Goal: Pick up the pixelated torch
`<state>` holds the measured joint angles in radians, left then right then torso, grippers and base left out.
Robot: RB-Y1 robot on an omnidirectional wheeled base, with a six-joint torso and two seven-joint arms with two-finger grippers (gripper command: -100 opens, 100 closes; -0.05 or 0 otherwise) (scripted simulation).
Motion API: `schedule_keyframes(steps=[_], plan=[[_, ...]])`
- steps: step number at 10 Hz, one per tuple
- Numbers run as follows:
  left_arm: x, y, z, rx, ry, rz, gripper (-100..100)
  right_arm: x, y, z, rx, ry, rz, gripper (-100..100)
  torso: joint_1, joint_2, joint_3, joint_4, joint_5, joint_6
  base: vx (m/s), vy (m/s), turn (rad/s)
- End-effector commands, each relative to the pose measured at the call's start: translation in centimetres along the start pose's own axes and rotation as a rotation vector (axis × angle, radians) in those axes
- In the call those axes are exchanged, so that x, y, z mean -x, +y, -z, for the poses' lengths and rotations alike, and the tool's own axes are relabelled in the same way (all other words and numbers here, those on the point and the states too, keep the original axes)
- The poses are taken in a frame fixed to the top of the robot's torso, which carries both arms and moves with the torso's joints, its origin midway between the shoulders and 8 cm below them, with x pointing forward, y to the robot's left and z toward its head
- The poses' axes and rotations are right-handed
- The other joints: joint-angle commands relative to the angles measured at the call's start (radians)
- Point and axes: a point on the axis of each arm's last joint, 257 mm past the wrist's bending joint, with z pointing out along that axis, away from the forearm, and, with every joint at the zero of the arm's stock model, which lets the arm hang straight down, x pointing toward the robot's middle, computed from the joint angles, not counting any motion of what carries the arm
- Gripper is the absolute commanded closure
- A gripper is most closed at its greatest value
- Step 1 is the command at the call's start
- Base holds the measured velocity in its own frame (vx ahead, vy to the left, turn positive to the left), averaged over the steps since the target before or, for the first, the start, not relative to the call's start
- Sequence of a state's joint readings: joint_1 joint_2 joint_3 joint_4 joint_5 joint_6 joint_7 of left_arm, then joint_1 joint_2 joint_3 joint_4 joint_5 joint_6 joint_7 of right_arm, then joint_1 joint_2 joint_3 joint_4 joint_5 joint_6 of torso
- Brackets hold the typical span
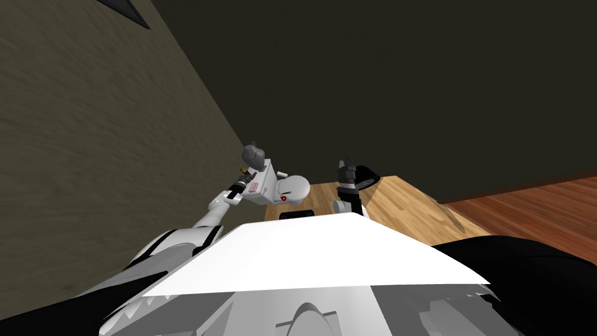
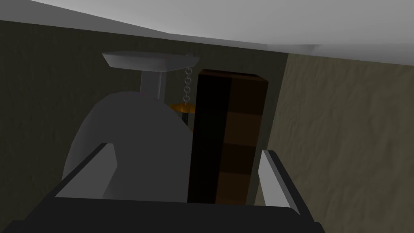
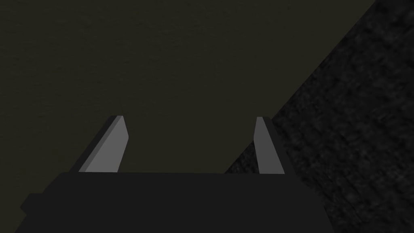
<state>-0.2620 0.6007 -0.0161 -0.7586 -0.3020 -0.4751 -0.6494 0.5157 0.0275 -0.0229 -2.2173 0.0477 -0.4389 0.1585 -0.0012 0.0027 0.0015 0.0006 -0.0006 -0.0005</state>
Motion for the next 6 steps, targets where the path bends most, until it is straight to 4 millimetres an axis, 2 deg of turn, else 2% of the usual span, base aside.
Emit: schedule_keyframes(steps=[1,2,3,4,5,6], plan=[[-0.3,0.8,-0.1,0.013,0.012,0.000,-100,0.0,0.0,0.0,0.000,0.000,0.000,0,0.000,0.000,0.000,0.000,0.000,0.000,-0.038,-0.016,-0.004],[1.3,0.4,-1.1,-0.002,-0.016,-0.008,-100,0.0,0.0,0.0,0.000,0.000,0.000,0,0.000,0.000,0.000,0.000,0.000,0.000,-0.041,-0.026,0.007],[0.6,1.2,-1.0,0.017,0.002,-0.004,-100,0.0,0.0,0.0,0.000,0.000,0.000,0,0.000,0.000,0.000,0.000,0.000,0.000,-0.035,-0.025,0.001],[0.7,0.9,-0.9,0.009,-0.004,-0.005,-100,0.0,0.0,0.0,0.000,0.000,0.000,0,0.000,0.000,0.000,0.000,0.000,0.000,-0.013,-0.010,0.000],[0.7,1.0,-0.9,0.010,-0.003,-0.005,100,0.0,0.0,0.0,0.000,0.000,0.000,0,0.000,-0.001,0.000,0.000,0.000,0.000,0.000,0.000,0.000],[0.7,1.0,-0.9,0.011,-0.003,-0.005,100,0.0,0.0,0.0,0.000,0.000,0.000,0,0.001,-0.001,-0.001,0.000,0.000,0.000,0.000,0.000,0.000]])
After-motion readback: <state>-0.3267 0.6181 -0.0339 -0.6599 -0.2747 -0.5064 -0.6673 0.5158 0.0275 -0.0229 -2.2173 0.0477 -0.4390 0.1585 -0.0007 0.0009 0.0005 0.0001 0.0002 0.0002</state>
